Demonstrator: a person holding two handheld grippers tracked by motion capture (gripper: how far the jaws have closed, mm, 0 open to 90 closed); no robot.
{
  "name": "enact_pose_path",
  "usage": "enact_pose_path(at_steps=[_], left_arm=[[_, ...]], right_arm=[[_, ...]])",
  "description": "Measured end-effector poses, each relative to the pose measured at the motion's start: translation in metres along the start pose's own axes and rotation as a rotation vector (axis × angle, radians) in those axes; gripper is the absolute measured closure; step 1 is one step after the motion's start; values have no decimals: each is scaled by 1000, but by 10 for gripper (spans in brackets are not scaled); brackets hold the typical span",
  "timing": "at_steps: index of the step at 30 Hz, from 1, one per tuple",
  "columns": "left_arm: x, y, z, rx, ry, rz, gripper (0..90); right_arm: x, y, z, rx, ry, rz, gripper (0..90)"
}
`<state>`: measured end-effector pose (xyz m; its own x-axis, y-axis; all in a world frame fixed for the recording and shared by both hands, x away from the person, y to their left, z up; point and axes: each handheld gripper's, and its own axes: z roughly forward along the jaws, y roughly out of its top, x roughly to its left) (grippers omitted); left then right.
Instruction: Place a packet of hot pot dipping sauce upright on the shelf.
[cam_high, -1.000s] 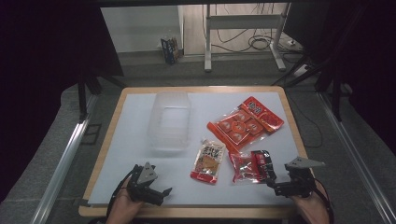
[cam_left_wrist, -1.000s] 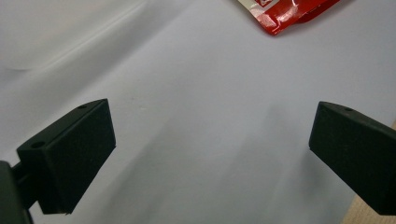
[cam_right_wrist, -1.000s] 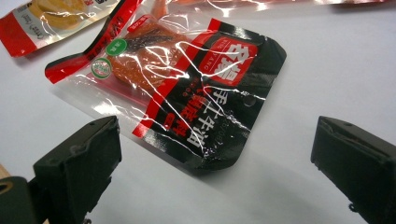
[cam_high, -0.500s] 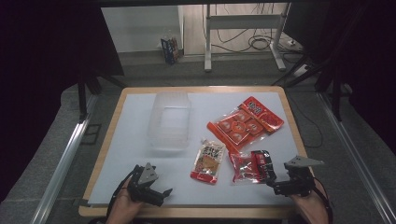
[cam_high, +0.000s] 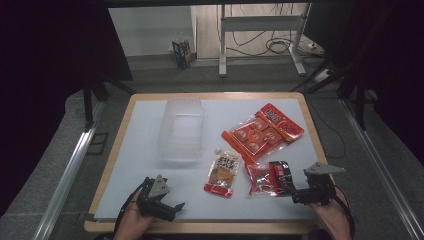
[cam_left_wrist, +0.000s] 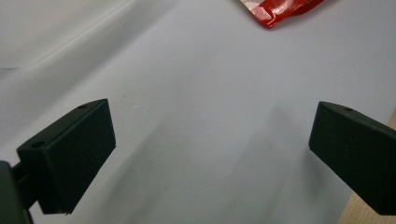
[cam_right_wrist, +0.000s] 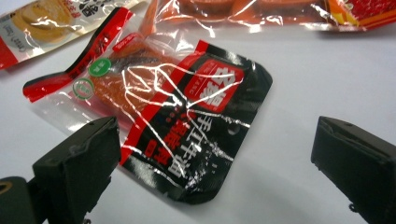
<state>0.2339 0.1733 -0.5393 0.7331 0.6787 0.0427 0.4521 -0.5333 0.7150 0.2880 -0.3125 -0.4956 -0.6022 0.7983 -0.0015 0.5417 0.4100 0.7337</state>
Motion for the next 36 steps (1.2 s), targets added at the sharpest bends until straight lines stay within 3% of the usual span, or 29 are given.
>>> enact_pose_path(at_steps=[7, 16, 20, 36], left_arm=[[0, 0, 0, -1, 1, 1, 4], [-1, 0, 1, 5, 2, 7, 5], [-1, 0, 1, 6, 3, 8, 5], [-2, 0, 2, 22, 14, 23, 7]], right_arm=[[-1, 7, 4, -6, -6, -15, 16], [-5, 17, 10, -20, -33, -7, 7], [-9, 21, 13, -29, -22, 7, 10], [-41, 41, 19, -47, -149, 47, 156]])
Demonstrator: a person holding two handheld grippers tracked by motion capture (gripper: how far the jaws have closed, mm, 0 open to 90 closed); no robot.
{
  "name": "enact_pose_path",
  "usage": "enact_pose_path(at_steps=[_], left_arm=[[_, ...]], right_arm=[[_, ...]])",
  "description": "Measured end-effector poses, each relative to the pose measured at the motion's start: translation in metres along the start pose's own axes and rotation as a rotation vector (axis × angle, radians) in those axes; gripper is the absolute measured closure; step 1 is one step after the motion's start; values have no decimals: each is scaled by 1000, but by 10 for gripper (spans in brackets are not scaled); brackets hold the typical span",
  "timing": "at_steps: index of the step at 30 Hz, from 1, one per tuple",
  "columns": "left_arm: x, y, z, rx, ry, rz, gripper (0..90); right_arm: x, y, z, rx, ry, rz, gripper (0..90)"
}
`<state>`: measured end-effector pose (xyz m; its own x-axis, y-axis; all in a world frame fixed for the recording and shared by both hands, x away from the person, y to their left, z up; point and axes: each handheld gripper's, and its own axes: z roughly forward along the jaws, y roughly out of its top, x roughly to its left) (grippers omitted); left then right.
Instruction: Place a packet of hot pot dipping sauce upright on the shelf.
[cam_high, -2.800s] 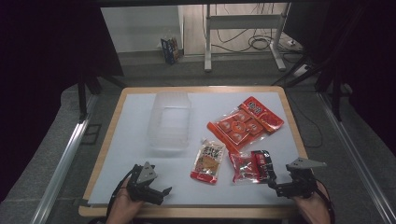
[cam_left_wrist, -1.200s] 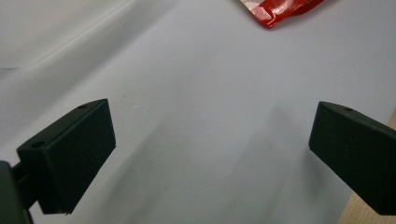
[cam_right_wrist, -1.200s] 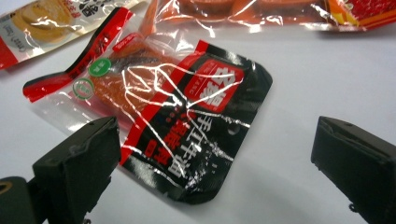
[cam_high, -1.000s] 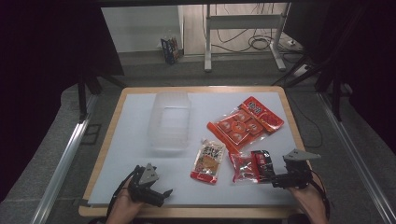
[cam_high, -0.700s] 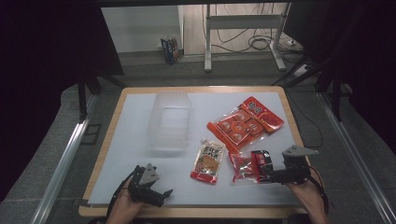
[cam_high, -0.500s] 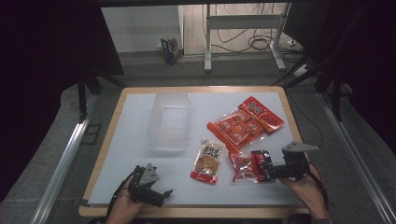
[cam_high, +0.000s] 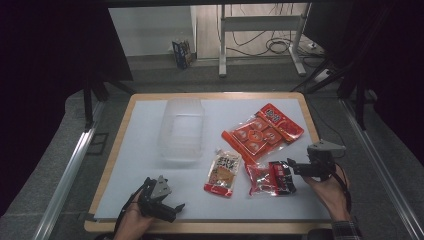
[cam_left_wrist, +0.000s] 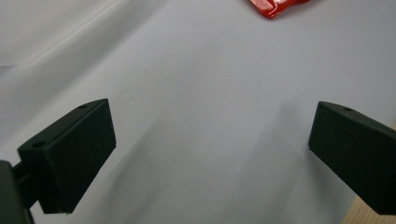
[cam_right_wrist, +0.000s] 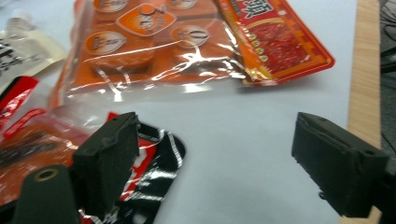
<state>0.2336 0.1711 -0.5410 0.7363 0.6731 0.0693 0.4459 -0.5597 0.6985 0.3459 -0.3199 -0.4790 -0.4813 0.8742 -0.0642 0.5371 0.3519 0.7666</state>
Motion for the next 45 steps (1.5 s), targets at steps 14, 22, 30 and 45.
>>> enact_pose_path(at_steps=[14, 22, 30, 45], left_arm=[[0, 0, 0, 2, 9, -1, 7], [0, 0, 1, 10, 16, 4, 7], [-1, 0, 1, 14, 18, 7, 7], [-2, -1, 3, 26, 27, 16, 8]], right_arm=[[-31, 16, 27, 49, -55, 44, 245], [-50, 24, 44, 75, -8, 78, 275], [-69, 30, 57, 66, 22, 134, 253], [-90, 40, 93, 111, 38, 187, 199]])
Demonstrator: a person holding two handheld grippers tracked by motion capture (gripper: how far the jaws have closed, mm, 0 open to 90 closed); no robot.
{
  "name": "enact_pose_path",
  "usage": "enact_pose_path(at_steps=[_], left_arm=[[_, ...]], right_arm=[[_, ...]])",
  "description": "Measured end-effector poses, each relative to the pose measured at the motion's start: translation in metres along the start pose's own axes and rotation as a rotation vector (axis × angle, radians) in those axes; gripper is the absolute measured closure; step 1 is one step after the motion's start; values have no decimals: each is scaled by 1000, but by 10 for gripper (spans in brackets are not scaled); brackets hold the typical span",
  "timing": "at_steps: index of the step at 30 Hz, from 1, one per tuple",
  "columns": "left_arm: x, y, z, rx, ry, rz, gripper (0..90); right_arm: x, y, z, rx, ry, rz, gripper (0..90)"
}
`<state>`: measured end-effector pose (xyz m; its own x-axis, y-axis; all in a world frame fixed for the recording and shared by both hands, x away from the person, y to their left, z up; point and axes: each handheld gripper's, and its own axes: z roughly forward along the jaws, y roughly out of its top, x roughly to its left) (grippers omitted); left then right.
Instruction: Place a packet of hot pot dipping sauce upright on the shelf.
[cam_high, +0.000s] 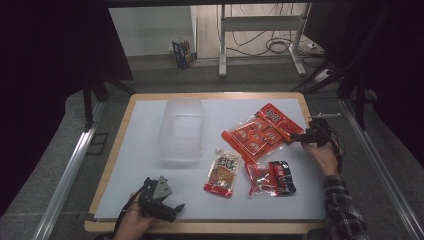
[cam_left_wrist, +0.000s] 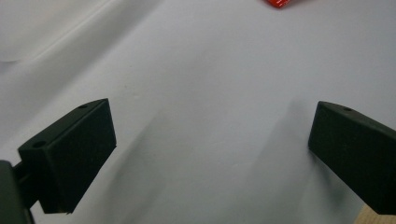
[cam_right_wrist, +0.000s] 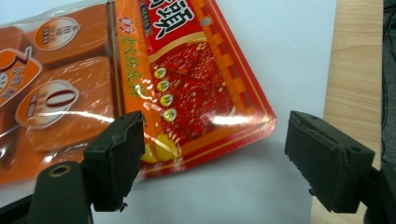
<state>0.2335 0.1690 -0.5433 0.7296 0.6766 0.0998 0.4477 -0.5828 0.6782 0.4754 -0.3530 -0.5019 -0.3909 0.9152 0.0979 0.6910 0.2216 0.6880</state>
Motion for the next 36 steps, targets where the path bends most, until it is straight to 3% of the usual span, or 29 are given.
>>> enact_pose_path(at_steps=[5, 8, 12, 18, 23, 26, 31, 36], left_arm=[[0, 0, 0, 3, 3, 3, 8], [0, 0, 0, 6, 5, 6, 8], [-1, 0, 1, 7, 5, 8, 8], [-1, 0, 1, 8, 4, 12, 9], [-1, 0, 1, 8, 1, 13, 9], [-1, 0, 1, 7, -2, 13, 10], [-2, 0, 1, 8, -4, 18, 10], [-2, 0, 1, 7, -5, 17, 11]], right_arm=[[-5, 5, 8, 6, 27, 18, 209], [-6, 7, 12, 5, 68, 24, 240], [-4, 9, 11, -5, 80, 20, 251], [-1, 13, 4, -41, 104, -3, 328], [5, 18, -1, -47, 160, -65, 469], [11, 25, 4, -10, 144, -95, 507], [14, 32, 12, 14, 133, -96, 530], [20, 41, 25, 64, 125, -127, 503]])
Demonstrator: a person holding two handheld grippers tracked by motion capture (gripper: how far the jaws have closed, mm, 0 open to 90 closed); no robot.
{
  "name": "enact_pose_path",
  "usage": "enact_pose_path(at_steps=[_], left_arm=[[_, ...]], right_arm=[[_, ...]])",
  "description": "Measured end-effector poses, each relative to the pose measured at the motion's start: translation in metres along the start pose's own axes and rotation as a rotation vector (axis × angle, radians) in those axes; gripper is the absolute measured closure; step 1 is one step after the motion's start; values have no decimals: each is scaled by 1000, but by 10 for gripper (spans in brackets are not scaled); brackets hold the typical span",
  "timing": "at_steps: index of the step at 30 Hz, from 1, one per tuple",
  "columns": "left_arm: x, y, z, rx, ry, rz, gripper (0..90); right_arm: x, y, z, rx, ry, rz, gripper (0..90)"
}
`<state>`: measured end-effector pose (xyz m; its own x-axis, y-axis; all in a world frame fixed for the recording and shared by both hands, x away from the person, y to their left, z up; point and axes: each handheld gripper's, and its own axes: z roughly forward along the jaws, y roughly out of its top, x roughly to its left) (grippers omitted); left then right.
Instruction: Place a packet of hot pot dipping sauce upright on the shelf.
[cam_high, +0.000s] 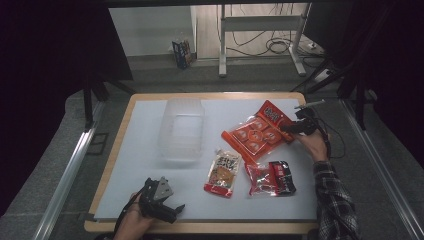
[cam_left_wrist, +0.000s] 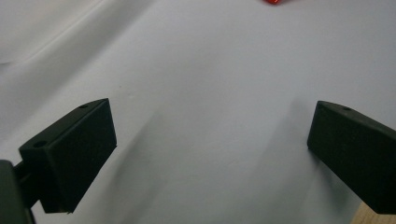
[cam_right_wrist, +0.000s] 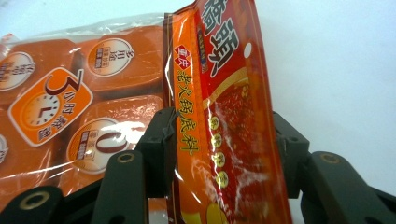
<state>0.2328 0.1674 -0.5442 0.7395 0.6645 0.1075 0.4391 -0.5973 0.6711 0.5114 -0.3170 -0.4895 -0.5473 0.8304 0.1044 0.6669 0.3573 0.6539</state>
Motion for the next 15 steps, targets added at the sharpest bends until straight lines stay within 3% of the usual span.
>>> enact_pose_path(at_steps=[5, 8, 15], left_arm=[[0, 0, 0, 1, -1, 1, 11], [0, 0, 0, 0, -2, 0, 11], [0, 0, 0, 0, -5, -1, 12]], right_arm=[[0, 6, 12, 41, -5, -21, 532], [0, 8, 17, 57, 27, -37, 600], [1, 10, 20, 57, 46, -35, 647]])
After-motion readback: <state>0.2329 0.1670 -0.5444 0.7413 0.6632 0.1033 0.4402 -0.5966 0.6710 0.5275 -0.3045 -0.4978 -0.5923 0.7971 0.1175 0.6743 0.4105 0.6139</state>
